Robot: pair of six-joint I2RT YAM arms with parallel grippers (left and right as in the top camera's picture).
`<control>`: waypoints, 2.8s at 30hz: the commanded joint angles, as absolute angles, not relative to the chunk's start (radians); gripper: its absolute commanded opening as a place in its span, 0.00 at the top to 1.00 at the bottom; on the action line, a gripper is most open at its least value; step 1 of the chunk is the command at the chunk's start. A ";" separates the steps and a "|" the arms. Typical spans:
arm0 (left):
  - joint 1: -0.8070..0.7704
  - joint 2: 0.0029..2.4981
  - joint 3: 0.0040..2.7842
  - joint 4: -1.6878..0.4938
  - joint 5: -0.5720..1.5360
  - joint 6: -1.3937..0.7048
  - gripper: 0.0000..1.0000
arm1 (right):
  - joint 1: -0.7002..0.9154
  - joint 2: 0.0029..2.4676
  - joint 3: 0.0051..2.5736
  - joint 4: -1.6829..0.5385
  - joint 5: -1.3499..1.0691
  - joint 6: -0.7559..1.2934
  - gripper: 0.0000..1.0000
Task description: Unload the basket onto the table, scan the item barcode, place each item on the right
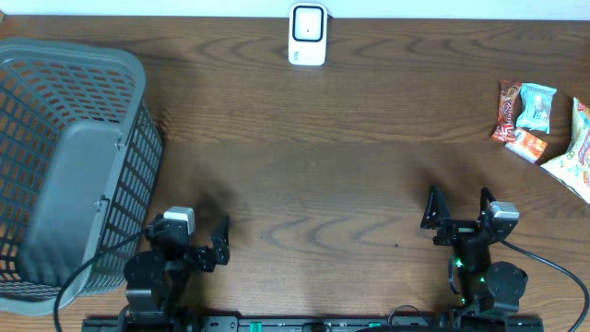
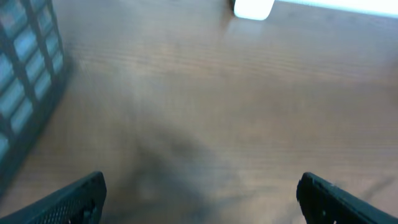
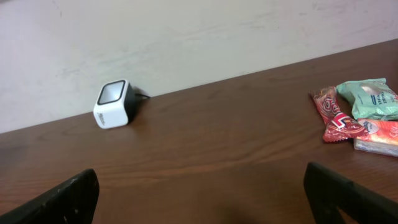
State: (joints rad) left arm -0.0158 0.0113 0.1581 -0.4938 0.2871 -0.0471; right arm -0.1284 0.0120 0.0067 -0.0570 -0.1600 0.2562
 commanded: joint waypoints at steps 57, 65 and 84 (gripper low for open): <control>-0.010 0.002 0.004 -0.066 0.067 -0.019 0.02 | -0.123 0.006 0.006 -0.063 -0.151 0.254 0.01; -0.010 0.002 0.004 -0.066 0.067 -0.019 0.02 | -0.124 0.006 0.006 -0.064 -0.130 0.244 0.01; -0.010 0.002 0.004 -0.066 0.067 -0.019 0.02 | -0.123 0.007 0.006 -0.065 -0.118 -0.020 0.01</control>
